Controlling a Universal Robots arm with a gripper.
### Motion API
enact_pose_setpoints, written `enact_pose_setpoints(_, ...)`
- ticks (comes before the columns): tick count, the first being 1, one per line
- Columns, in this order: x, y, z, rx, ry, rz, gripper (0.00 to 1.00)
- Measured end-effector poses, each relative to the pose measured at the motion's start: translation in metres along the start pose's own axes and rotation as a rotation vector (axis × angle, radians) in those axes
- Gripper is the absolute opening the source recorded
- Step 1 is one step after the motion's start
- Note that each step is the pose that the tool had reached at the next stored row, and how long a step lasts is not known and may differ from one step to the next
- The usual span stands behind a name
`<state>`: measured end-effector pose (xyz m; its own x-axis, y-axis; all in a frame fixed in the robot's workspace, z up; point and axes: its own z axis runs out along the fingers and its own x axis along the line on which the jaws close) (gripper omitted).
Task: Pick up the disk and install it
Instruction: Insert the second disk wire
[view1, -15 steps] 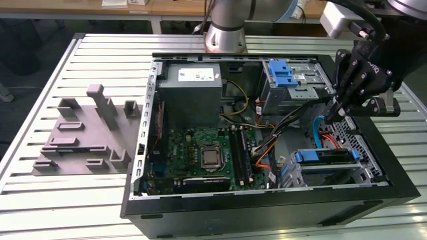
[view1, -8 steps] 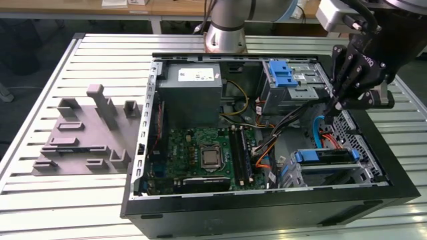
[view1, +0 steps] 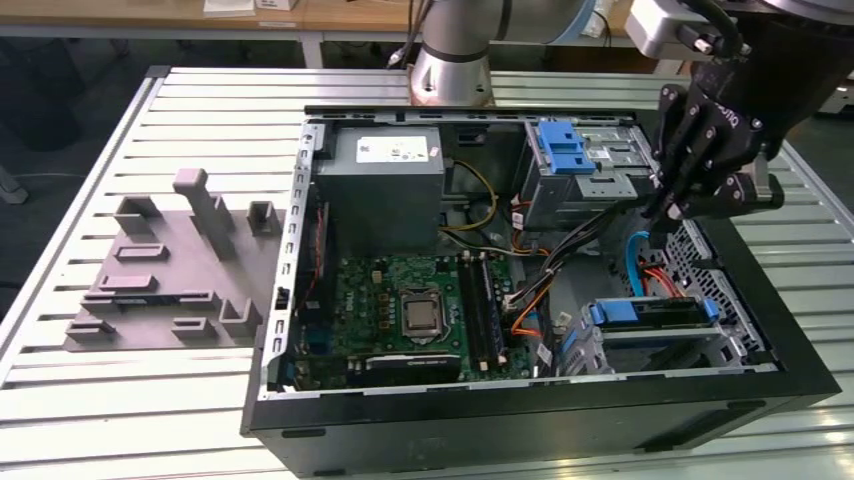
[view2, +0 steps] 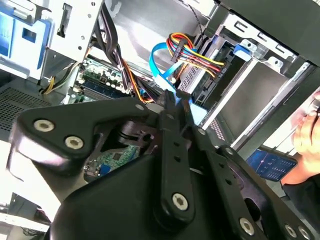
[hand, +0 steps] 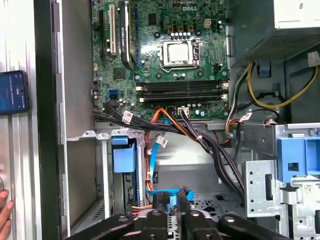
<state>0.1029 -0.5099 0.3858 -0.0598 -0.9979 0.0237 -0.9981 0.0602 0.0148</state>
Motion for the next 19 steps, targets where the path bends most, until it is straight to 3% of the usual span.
enact_pose_setpoints(2, -0.0005, 0.0, 0.0015, 0.0003, 0.0051, 0.0, 0.25)
enact_pose_setpoints(9, -0.0011, 0.0, 0.0073, 0.0015, 0.0258, 0.0, 0.25)
enact_pose_setpoints(17, -0.0012, -0.0002, 0.0141, 0.0039, 0.0644, 0.001, 0.25)
enact_pose_setpoints(19, -0.0012, -0.0002, 0.0153, 0.0043, 0.0718, 0.001, 0.17)
